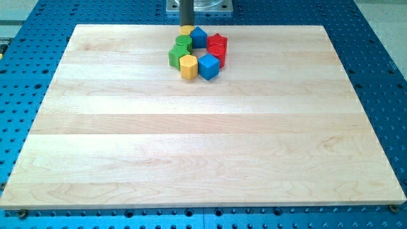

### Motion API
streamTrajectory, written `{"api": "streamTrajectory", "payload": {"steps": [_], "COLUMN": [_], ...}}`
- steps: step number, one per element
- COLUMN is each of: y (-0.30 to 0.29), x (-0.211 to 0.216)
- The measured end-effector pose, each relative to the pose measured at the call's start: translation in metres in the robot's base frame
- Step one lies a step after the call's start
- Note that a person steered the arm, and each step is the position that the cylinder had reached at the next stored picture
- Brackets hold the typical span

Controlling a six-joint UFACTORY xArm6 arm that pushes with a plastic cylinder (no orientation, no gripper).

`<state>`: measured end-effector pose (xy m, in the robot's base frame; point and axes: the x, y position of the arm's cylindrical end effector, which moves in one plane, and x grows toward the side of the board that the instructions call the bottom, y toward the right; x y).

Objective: Separate the blue triangle from the yellow heart

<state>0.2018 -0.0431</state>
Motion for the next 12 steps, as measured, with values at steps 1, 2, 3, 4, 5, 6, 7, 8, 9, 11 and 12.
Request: {"api": "streamTrajectory", "payload": {"steps": [1,2,3,4,5,6,7,8,9,11,12], "y": [-0.003,0.057,0.061,0.05,0.047,0.048,0.042,0.012,-0.025,-0.07,-0.145], "x": [0.003,0.009,0.008,0.032,0.053,0.069,0.044,0.026,0.026,0.086,0.106]}}
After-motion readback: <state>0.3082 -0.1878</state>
